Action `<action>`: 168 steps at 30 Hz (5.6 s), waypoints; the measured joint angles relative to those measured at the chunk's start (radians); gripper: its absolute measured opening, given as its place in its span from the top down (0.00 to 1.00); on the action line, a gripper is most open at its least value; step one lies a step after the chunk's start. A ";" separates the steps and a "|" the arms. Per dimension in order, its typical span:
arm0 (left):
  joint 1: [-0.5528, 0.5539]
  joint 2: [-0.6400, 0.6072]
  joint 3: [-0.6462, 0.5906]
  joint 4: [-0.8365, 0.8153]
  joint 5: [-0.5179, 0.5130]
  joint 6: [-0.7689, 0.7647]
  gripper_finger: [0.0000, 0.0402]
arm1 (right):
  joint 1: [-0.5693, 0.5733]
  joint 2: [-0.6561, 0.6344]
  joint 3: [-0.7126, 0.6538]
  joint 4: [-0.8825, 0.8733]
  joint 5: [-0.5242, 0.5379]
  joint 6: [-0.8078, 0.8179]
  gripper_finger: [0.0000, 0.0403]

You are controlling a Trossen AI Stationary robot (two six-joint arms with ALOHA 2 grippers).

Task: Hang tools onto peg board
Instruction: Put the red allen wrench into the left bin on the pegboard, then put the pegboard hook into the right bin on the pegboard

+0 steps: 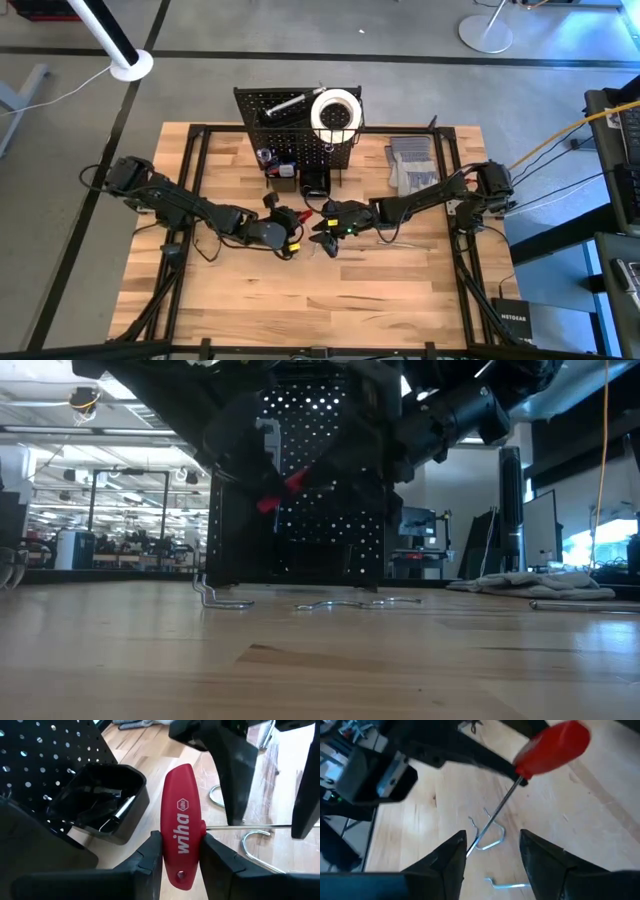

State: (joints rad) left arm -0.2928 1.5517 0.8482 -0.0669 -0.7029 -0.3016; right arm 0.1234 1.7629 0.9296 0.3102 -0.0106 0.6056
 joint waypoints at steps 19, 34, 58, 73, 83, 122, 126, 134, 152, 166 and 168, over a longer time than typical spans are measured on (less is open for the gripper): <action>-0.001 -0.001 0.001 0.016 0.008 -0.027 0.78 | -0.001 0.097 -0.001 0.045 0.005 -0.047 0.98; 0.004 -0.061 0.000 -0.015 0.120 -0.123 0.72 | 0.002 0.102 0.001 0.085 0.027 -0.163 1.00; 0.099 -0.152 -0.006 -0.074 0.415 -0.117 0.65 | 0.014 0.100 0.001 0.138 0.027 -0.251 1.00; 0.106 -0.184 -0.005 -0.124 0.467 -0.019 0.88 | 0.013 0.087 0.000 0.125 -0.006 -0.216 0.90; 0.029 -0.478 0.061 -0.534 0.145 -0.092 0.88 | 0.014 -0.035 0.001 0.007 0.017 -0.300 0.77; 0.440 -0.341 0.032 -0.422 0.259 0.180 0.87 | 0.014 -0.029 0.001 0.000 0.026 -0.297 0.76; 0.445 -0.298 0.034 -0.401 0.263 0.201 0.86 | 0.014 -0.029 0.001 -0.001 0.021 -0.297 0.76; 0.445 -0.308 0.041 -0.402 0.280 0.196 0.76 | 0.014 -0.029 0.001 -0.005 0.019 -0.297 0.76; 0.265 -0.458 0.230 -0.924 0.366 -0.104 0.52 | 0.014 -0.029 0.000 -0.008 0.019 -0.297 0.76; -0.159 -0.363 -0.065 -0.426 0.328 -0.444 0.52 | 0.015 -0.029 0.000 -0.017 0.018 -0.297 0.76; -0.171 -0.299 -0.090 -0.337 0.326 -0.420 0.52 | 0.015 -0.029 0.000 -0.017 0.018 -0.297 0.76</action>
State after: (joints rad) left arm -0.4639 1.2529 0.7584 -0.4035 -0.3767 -0.7219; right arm 0.1381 1.7344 0.9298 0.2932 0.0076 0.3084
